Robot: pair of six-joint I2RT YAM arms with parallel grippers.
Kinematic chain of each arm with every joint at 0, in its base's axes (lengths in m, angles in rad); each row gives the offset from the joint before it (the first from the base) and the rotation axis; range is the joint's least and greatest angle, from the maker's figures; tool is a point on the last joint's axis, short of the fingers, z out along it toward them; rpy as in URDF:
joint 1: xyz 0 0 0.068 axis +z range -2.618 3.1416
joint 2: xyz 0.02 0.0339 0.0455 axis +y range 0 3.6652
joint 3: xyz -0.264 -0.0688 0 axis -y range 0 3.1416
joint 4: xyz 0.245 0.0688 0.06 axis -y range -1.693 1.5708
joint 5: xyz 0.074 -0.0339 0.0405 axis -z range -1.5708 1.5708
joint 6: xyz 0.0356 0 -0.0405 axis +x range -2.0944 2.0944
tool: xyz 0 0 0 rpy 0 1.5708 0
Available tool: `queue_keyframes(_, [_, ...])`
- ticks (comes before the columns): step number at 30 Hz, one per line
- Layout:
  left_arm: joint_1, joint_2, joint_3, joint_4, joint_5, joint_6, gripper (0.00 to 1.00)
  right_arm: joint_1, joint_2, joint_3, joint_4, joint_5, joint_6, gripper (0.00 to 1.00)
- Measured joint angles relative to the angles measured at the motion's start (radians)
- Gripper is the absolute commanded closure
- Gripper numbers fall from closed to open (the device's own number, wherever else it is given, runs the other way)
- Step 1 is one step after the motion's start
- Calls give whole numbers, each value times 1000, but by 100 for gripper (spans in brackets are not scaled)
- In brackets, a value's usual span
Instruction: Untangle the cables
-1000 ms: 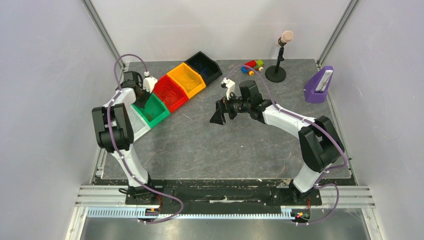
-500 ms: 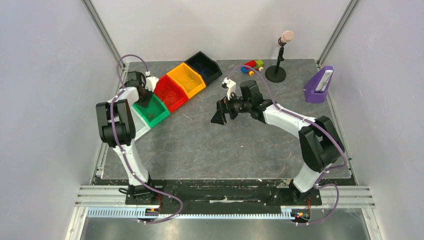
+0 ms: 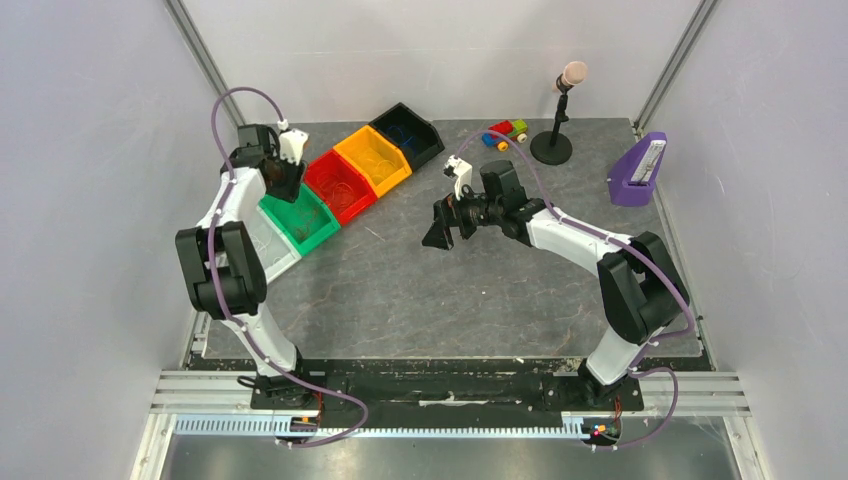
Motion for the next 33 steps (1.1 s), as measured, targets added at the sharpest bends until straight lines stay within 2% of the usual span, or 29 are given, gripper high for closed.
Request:
queue_keyframes(7, [0, -40, 37, -36, 5, 0, 40, 0, 0, 0, 0, 0, 0, 2])
queue_keyframes(11, [3, -53, 40, -85, 56, -3, 28, 0, -1, 0, -1, 0, -5, 2])
queue_keyframes(15, [3, -93, 40, -135, 129, -31, 25, -2, -20, -3, -29, 4, -30, 2])
queue_keyframes(22, [-19, -192, 132, -249, 227, -141, 23, -64, -153, -41, -75, 61, -98, 2])
queue_keyframes(24, [-63, -215, 161, -264, 216, -171, 23, -115, -219, -72, -78, 93, -113, 2])
queue_keyframes(27, [-203, -252, 173, -268, 158, -233, 22, -218, -311, -126, -79, 128, -126, 2])
queue_keyframes(31, [-392, -264, 172, -268, 113, -306, 22, -410, -418, -230, -81, 169, -156, 2])
queue_keyframes(33, [-425, -265, 153, -261, 101, -339, 21, -505, -455, -298, -82, 188, -177, 2])
